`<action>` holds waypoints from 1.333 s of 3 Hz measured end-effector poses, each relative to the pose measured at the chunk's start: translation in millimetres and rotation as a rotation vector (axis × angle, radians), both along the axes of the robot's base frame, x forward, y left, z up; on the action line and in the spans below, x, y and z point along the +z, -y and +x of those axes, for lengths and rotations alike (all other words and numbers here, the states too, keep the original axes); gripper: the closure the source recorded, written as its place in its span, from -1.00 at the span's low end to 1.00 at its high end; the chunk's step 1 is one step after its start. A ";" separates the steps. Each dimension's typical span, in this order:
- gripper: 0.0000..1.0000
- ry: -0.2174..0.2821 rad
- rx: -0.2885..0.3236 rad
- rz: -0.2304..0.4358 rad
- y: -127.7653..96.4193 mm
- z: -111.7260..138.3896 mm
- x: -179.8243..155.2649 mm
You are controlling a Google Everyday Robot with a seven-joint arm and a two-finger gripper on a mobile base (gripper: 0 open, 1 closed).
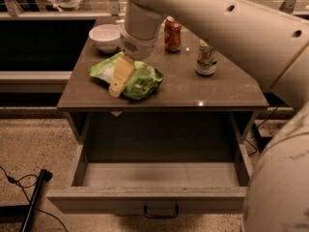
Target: Place green rice chip bag into top drawer
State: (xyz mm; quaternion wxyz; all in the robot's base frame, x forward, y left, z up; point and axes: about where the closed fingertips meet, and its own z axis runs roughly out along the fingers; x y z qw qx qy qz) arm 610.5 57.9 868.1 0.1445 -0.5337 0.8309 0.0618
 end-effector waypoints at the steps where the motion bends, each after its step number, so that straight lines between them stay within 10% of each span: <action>1: -0.46 0.021 0.013 -0.075 -16.5 0.1 -30.8; 4: 0.84 0.054 0.027 -0.148 -12.1 3.2 -41.7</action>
Offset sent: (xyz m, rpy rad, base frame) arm 0.0101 0.0034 -0.0907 -0.3031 -0.1156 0.0341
